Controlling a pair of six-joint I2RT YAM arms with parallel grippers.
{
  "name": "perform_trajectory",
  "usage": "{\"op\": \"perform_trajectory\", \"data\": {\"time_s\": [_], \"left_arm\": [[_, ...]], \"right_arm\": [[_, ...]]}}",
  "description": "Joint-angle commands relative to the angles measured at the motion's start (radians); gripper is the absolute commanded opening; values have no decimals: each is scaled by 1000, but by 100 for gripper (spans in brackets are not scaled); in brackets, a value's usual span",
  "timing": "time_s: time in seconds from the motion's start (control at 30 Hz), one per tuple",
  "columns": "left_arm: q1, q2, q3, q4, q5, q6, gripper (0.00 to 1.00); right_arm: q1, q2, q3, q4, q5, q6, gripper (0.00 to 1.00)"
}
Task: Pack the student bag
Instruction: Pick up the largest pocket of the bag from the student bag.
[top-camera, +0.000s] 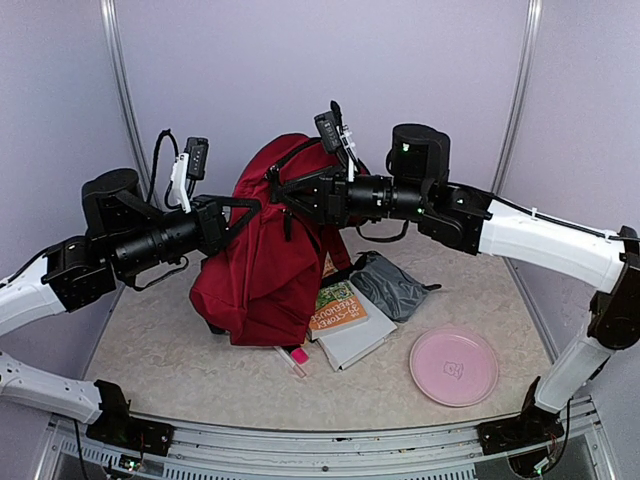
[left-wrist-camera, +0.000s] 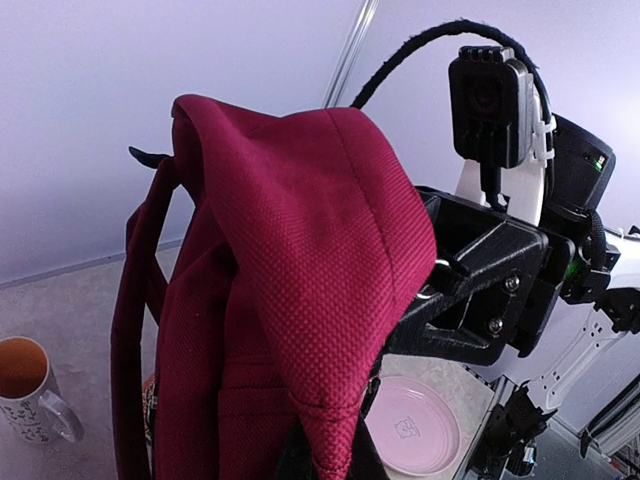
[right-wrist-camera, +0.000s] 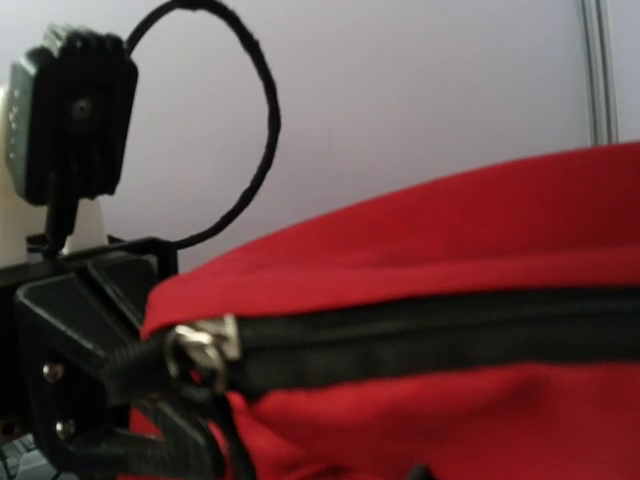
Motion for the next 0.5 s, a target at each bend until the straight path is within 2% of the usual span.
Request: {"op": "perform_trajectory", "data": {"time_s": [0.0, 0.17, 0.3, 0.4, 0.47], "left_arm": [[-12, 5, 14, 126, 28, 25, 0], [-12, 7, 12, 123, 26, 27, 0], [-12, 6, 9, 118, 25, 33, 0], [-16, 9, 8, 118, 34, 36, 0], [-22, 7, 6, 116, 36, 43, 0]], "right_arm": [[13, 30, 43, 52, -66, 31, 42], [15, 46, 51, 101, -213, 10, 49], [15, 49, 55, 109, -167, 21, 49], [15, 59, 68, 102, -117, 31, 40], [15, 61, 74, 98, -93, 34, 23]]}}
